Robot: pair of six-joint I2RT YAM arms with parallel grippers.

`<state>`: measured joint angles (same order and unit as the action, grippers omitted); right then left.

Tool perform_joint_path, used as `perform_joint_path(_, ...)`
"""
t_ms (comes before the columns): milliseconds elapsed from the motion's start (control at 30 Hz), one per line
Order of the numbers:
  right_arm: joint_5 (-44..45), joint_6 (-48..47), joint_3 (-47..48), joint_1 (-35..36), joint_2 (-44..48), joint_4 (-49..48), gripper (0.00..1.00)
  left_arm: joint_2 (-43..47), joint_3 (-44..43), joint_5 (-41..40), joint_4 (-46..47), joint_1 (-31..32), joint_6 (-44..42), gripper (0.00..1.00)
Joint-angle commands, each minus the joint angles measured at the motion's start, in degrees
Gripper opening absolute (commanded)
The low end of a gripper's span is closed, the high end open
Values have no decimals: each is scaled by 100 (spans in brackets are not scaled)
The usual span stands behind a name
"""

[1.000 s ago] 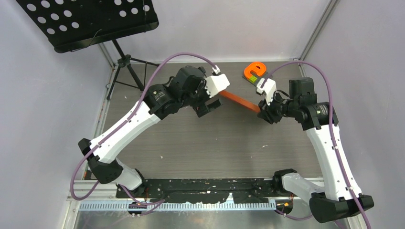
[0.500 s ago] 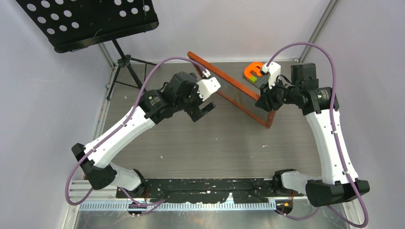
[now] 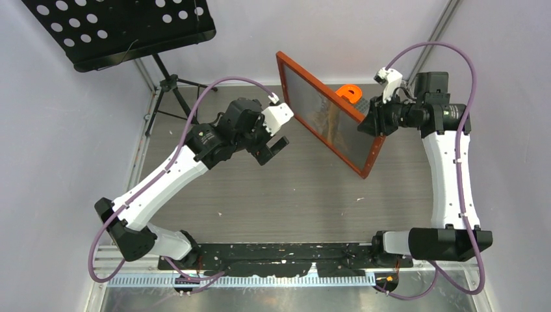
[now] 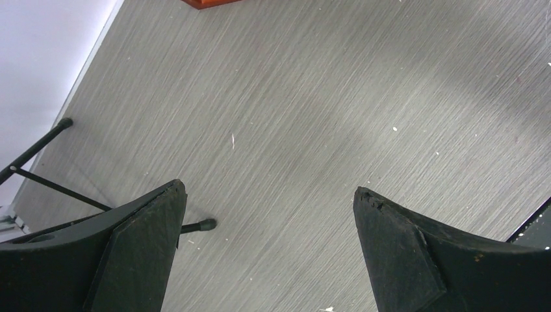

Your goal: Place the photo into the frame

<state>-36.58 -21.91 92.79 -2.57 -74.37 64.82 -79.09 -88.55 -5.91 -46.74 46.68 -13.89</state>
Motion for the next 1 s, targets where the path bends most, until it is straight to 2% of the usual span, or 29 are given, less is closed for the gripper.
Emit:
perform_joint_path(0,-360,154,394,-340,-267,316,6,183,49,134,296,-44,104,100)
perform_joint_path(400,-641,55,1545,-947,-1341,959,6,102,30,204,304,-71,163,99)
perform_joint_path(967,-924,-100,2174,-1398,-2181,1432,6,12,110,323,341,-114,219,100)
